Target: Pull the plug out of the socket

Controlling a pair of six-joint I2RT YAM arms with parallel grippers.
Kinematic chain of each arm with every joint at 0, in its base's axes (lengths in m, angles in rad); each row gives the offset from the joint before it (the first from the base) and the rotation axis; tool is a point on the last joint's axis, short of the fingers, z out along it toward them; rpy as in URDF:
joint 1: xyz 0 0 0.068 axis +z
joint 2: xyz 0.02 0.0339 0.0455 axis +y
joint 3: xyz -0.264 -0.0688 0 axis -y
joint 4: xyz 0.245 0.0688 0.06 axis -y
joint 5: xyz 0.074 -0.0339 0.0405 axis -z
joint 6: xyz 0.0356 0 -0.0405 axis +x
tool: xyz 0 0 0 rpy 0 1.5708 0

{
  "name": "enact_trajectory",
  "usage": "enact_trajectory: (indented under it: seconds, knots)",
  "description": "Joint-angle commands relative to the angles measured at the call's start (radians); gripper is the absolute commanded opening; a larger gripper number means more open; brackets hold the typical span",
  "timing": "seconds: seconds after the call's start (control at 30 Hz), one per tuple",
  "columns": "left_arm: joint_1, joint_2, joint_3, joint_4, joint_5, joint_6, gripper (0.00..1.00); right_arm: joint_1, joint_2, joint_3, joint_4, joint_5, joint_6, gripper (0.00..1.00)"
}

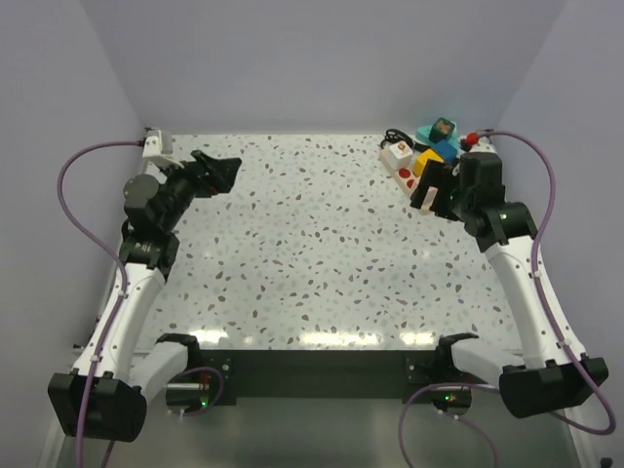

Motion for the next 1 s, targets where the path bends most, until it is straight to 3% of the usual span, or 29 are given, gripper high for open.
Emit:
enact_trajectory:
  seconds: [0.0,0.17,0.47,0.8,0.97]
  knots:
    - [-0.004,-0.025,0.003,0.031,0.128,-0.057,1.00,-0.003,0.018,0.044,-0.060,0.058,-0.046,0.99]
    - [-0.004,-0.005,0.021,-0.007,0.184,-0.029,1.00,-0.003,0.153,0.101,-0.098,0.157,-0.083,0.99]
    - [-0.004,0.058,0.021,-0.048,0.283,-0.051,1.00,-0.015,0.562,0.366,-0.132,0.292,-0.058,0.99]
    - [-0.006,0.000,-0.057,-0.147,0.220,-0.060,1.00,-0.124,0.859,0.559,-0.096,0.206,0.149,0.99]
    - [-0.007,-0.018,-0.101,-0.147,0.195,-0.071,1.00,-0.124,0.905,0.569,0.003,0.157,0.181,0.99]
